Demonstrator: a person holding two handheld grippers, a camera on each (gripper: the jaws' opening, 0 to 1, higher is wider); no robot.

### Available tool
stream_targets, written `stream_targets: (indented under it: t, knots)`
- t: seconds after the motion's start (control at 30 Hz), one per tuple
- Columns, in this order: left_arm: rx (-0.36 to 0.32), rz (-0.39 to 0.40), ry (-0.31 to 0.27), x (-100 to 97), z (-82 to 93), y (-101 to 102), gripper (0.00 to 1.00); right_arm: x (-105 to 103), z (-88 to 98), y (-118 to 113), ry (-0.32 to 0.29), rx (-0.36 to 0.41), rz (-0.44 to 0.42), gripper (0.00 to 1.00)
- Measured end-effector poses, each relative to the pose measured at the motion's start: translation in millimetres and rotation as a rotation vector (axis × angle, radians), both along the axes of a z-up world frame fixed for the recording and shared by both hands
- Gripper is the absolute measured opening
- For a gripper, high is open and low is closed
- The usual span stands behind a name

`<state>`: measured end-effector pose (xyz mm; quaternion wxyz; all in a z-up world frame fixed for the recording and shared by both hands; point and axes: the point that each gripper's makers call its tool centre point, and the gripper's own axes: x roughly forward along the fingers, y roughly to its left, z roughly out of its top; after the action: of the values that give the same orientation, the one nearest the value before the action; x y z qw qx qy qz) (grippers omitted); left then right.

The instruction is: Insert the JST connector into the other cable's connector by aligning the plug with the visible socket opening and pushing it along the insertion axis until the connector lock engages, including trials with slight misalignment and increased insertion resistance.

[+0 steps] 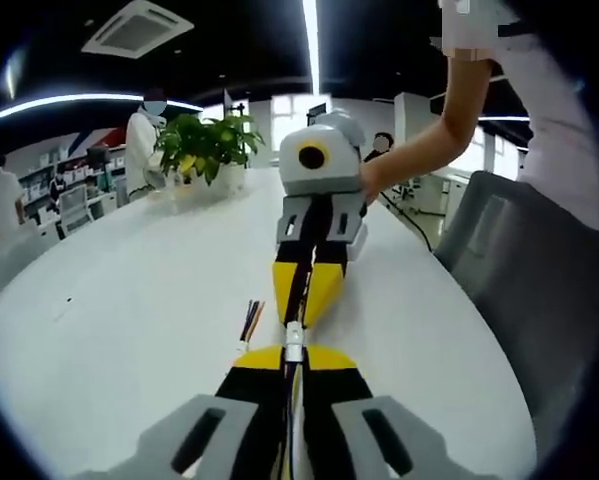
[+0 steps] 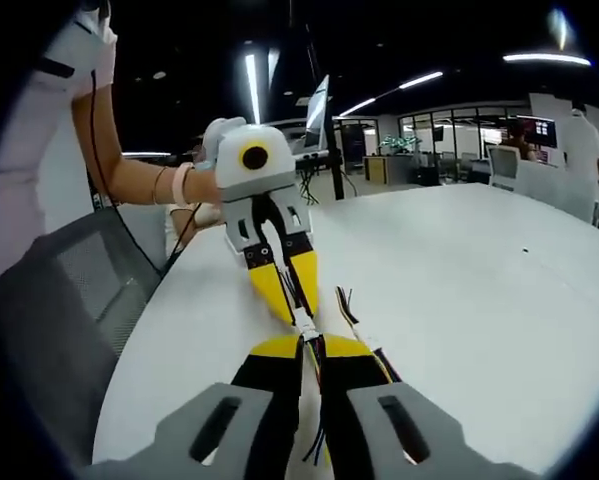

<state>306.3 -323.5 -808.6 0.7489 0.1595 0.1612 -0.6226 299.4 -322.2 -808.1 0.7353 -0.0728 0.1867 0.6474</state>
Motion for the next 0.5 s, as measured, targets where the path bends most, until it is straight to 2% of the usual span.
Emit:
stream_targets:
  t: [0.27,0.5]
  knots:
    - [0.045,-0.023,-0.001,7.1,-9.2,0.1,0.0,13.6,-11.3,0.1,-0.011,-0.007,-0.046,0.02]
    - [0.081,-0.045,0.007,5.9,-22.2,-3.6,0.0,14.9,-26.1,-3.2,-0.002,-0.023,-0.05,0.03]
